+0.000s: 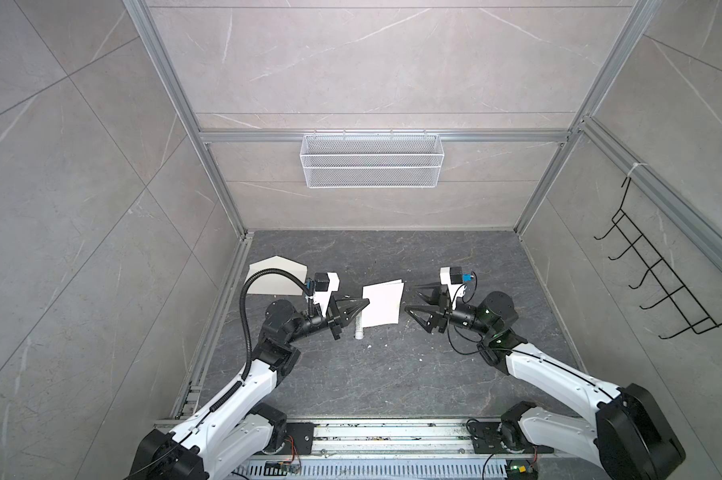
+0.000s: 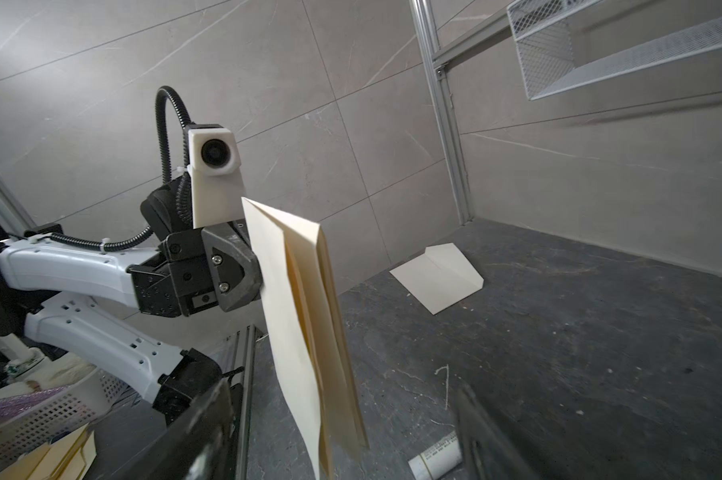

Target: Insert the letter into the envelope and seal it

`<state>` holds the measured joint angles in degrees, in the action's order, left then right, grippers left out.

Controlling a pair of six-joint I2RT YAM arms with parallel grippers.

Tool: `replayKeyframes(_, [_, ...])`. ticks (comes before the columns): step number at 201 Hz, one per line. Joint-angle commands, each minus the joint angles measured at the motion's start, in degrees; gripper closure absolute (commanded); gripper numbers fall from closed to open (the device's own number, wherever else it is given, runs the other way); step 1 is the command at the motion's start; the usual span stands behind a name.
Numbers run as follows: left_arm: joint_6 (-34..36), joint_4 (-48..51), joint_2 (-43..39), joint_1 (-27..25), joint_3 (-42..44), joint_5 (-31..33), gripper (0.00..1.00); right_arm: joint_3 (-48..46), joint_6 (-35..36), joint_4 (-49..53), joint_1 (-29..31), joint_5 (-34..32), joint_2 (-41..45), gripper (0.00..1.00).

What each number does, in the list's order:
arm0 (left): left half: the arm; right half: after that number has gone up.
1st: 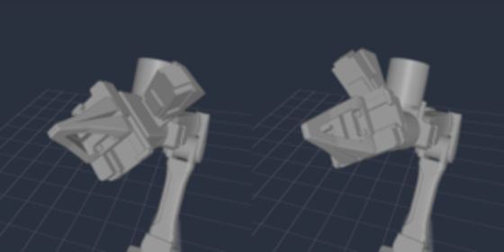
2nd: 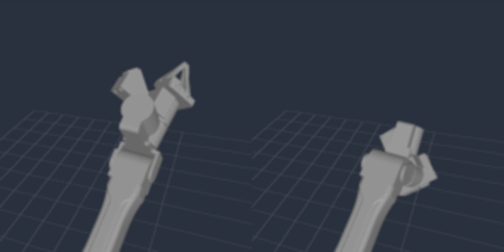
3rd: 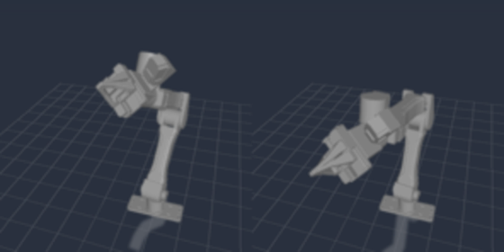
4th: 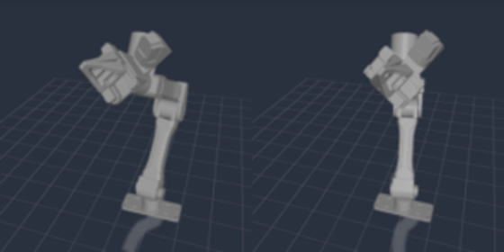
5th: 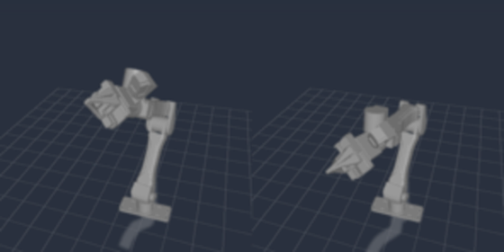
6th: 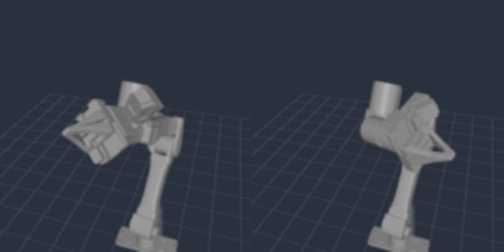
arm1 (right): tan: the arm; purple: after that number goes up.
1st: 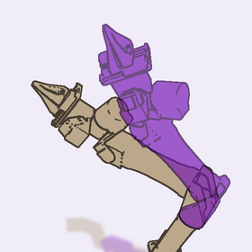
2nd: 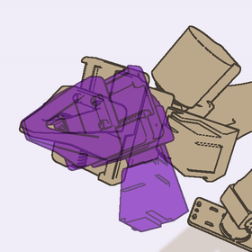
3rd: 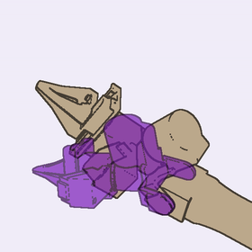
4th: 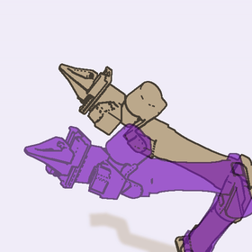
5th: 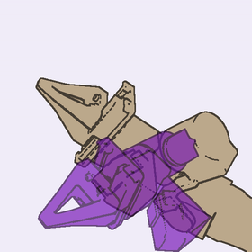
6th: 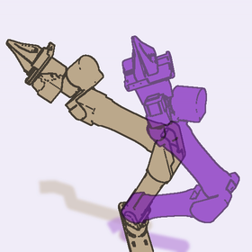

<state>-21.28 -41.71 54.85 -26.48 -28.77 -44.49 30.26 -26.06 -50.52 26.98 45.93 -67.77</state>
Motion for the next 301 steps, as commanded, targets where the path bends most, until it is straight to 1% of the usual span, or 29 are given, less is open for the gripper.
replayKeyframes(1, [-3.34,-5.97,1.54,0.31,-1.17,-1.91,1.0,2.7,-3.28,-7.05,-0.1,5.55,-1.57,0.19])
replayKeyframes(32, [-5.6,-8.43,4.46,0.29,-2.18,-2.99,1.0,3.94,-2.98,-7.21,0.26,6.19,-3.76,0.23])
replayKeyframes(86, [-8.26,-12.58,6.89,0.29,-2.25,-3.23,1.0,5.69,-4.05,-9.77,2.0,6.12,-8.16,0.41])
replayKeyframes(109, [-8.34,-12.62,6.89,0.24,-2.26,-3.11,1.0,5.95,-5.14,-11.66,2.78,5.99,-9.55,0.52])
replayKeyframes(135, [-8.35,-12.37,6.93,0.26,-2.43,-2.95,1.0,6.04,-5.83,-13.1,3.21,5.5,-10.46,0.73])
replayKeyframes(158, [-7.58,-10.82,6.76,0.27,-2.52,-2.48,1.0,6.04,-6.2,-13.11,3.26,4.91,-10.68,0.87])
replayKeyframes(170, [-6.88,-9.7,6.46,0.28,-2.6,-2.09,1.0,5.95,-6.3,-13.0,3.23,4.48,-10.67,0.92])
replayKeyframes(181, [-5.95,-7.98,6.17,0.26,-2.83,-1.79,1.0,5.78,-6.11,-12.53,3.19,3.85,-10.41,1.0])
replayKeyframes(194, [-4.15,-4.57,5.32,0.29,-3.5,-1.1,1.0,5.77,-5.42,-10.63,3.2,2.93,-9.8,1.0])
replayKeyframes(202, [-2.63,-1.84,4.58,0.27,-3.99,-0.66,0.96,5.86,-4.39,-8.77,3.25,2.48,-9.26,1.0])
replayKeyframes(211, [-0.46,2.31,3.59,0.29,-4.96,0.66,0.84,5.93,-2.6,-6.28,3.23,1.49,-8.24,1.0])
replayKeyframes(223, [3.06,9.99,1.79,0.28,-6.63,4.49,0.69,5.96,0.77,-0.75,3.23,-0.55,-6.05,1.0])
replayKeyframes(235, [5.75,17.73,-0.13,0.29,-8.55,12.03,0.57,6.1,4.58,5.81,3.21,-3.18,-3.38,1.0])
replayKeyframes(244, [7.27,23.71,-1.22,0.29,-10.36,19.58,0.47,6.27,7.58,11.19,3.25,-4.85,-1.42,1.0])
replayKeyframes(248, [7.57,25.97,-1.51,0.29,-11.23,23.88,0.43,6.38,8.68,13.23,3.24,-5.75,-0.49,1.0])
replayKeyframes(261, [7.53,34.34,-1.48,0.45,-14.88,36.64,0.3,6.95,12.24,20.2,3.29,-8.49,2.22,1.0])
replayKeyframes(277, [6.07,42.23,0.72,1.52,-19.82,49.15,0.18,7.81,15.88,27.38,3.26,-10.89,5.07,1.0])
replayKeyframes(284, [4.85,44.82,2.39,2.58,-21.8,52.85,0.17,8.1,17.08,29.61,3.25,-11.75,6.05,1.0])
replayKeyframes(290, [3.79,46.56,3.92,4.01,-23.42,54.39,0.16,8.23,17.94,31.0,3.21,-12.06,6.77,1.0])
replayKeyframes(294, [2.77,47.5,5.01,5.17,-24.43,54.75,0.13,8.28,18.34,31.68,3.21,-12.24,7.18,1.0])
replayKeyframes(301, [0.15,49.15,7.04,7.47,-26.09,54.17,0.05,8.24,18.75,32.37,3.23,-12.77,7.91,1.0])
